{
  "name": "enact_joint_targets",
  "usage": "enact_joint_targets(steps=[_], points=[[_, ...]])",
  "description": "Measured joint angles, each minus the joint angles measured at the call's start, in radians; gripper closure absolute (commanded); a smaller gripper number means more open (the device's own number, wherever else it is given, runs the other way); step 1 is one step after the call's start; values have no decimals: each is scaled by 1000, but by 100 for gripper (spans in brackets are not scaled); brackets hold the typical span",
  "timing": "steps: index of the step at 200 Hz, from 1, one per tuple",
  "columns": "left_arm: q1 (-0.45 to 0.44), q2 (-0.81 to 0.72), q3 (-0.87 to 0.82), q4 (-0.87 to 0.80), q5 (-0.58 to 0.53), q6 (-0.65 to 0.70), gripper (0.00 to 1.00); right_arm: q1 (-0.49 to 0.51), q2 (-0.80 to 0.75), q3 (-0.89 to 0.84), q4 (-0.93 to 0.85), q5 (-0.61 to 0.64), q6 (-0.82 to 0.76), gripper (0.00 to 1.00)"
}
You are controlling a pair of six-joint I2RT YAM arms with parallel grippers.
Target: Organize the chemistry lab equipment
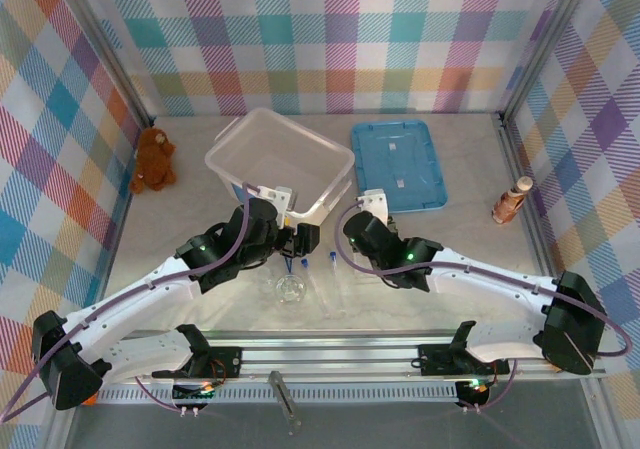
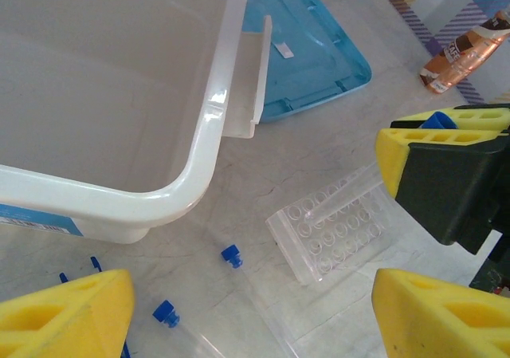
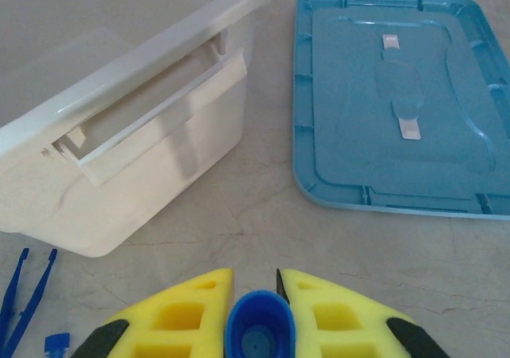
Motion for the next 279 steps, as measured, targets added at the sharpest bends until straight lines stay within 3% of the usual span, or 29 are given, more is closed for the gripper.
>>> enact_joint_targets(steps=[178, 279], points=[[0, -9, -6, -3, -9, -1, 22, -22, 56, -31, 108, 16, 26, 84], [0, -9, -21, -1, -8, -8, 22, -22, 16, -72, 112, 37, 52, 85]])
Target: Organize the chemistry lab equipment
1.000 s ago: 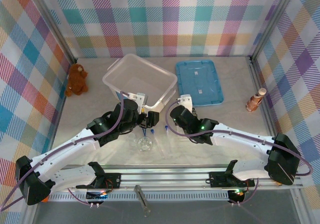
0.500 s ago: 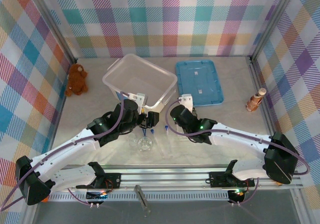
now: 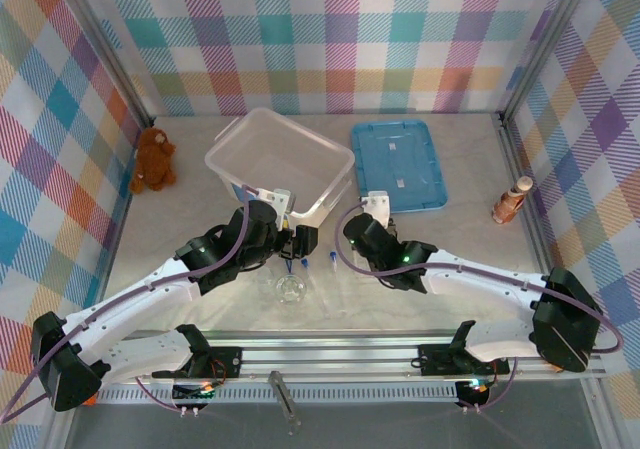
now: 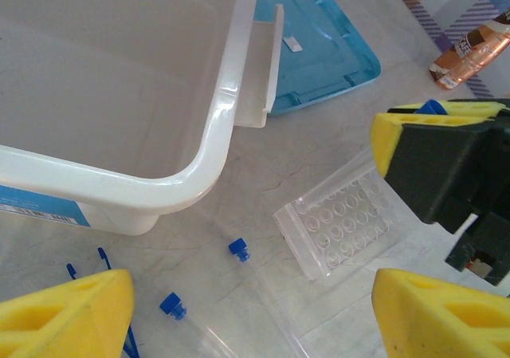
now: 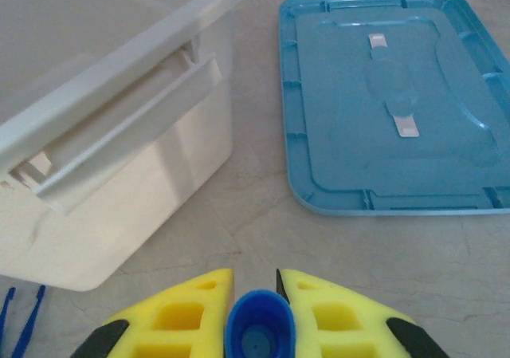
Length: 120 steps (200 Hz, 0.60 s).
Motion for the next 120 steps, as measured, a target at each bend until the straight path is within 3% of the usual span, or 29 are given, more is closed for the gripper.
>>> enact_joint_targets(steps=[80, 120], points=[[0, 15, -4, 4, 4, -13, 22, 0, -10, -43, -64, 0, 12, 84], [0, 40, -4, 4, 18, -16, 22, 2, 2, -78, -16, 8, 31, 70]])
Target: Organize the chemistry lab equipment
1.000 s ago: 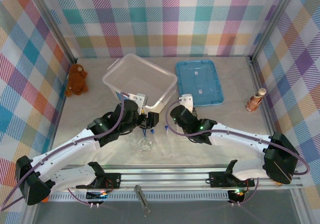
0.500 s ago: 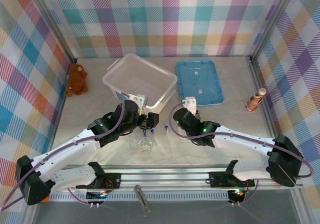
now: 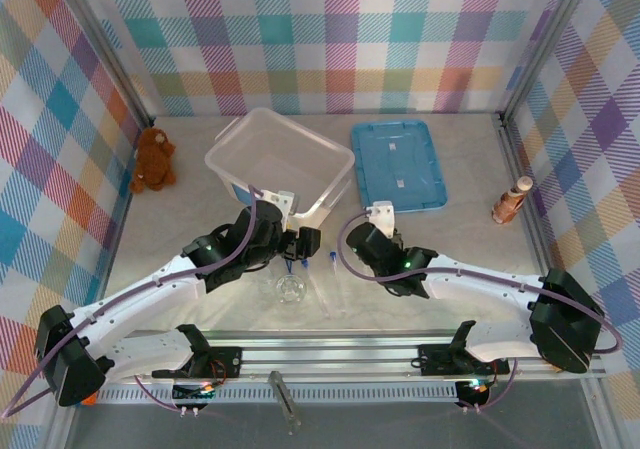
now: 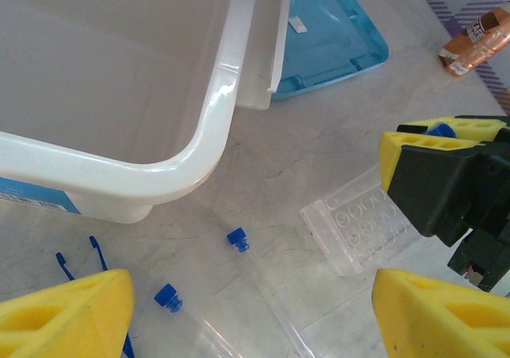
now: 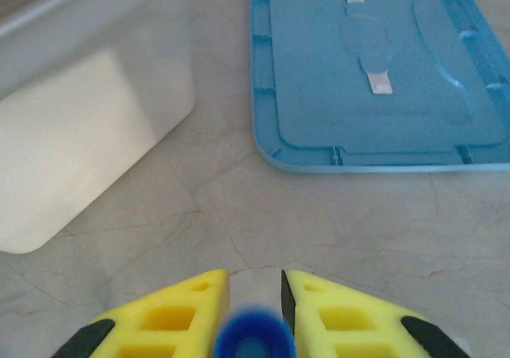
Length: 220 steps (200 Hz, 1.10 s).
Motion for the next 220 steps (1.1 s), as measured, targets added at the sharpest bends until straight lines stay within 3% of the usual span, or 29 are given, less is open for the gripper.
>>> enact_joint_targets(steps=[46, 122, 178, 220], points=[[0, 0, 0, 5, 3, 0, 22, 12, -45, -29, -32, 18, 26, 45], [0, 35, 2, 29, 8, 2, 22, 28, -150, 32, -124, 37, 6, 17], [0, 44, 27, 28, 7, 5, 22, 70, -179, 124, -244, 38, 6, 15], [0, 14, 31, -2, -24, 14, 22, 122, -186, 203, -407, 49, 66, 30]])
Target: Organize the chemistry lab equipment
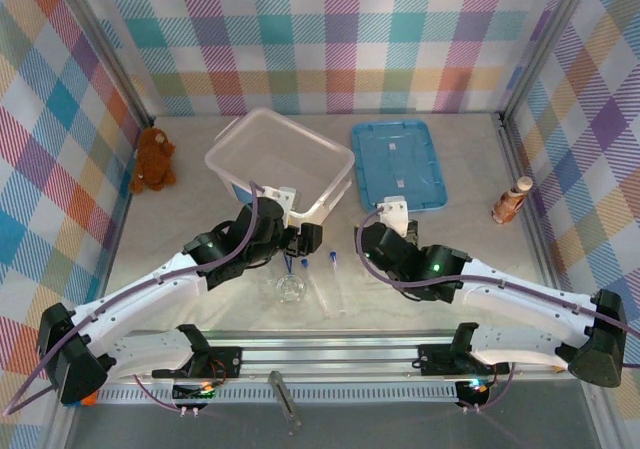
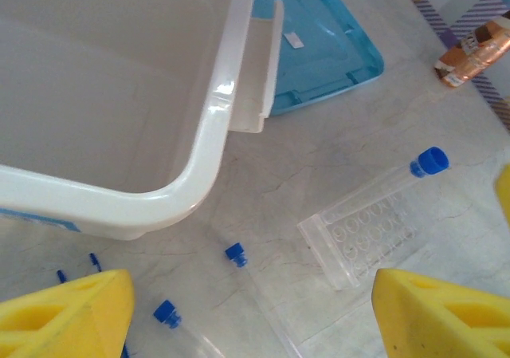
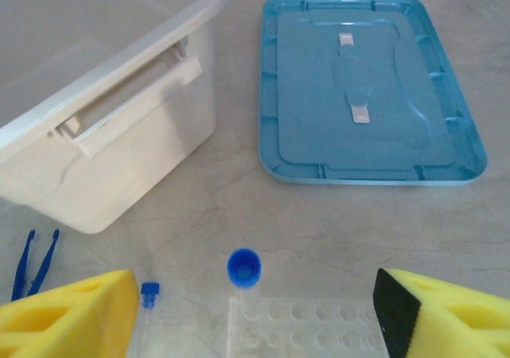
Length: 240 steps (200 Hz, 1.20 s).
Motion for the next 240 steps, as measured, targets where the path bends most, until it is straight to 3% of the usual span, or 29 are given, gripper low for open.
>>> enact_joint_targets(steps=[31, 44, 130, 240], points=[[0, -2, 7, -45, -47, 0, 23, 68, 30, 54, -92, -5, 52, 45], [0, -2, 7, -63, -60, -1, 24, 90, 63, 69, -106, -16, 64, 47], [3, -57, 7, -189, -181, -37, 25, 104, 367, 93, -27, -222, 102, 51], [45, -86, -12, -213, -185, -73, 25, -34, 651, 145, 76, -433, 120, 52]])
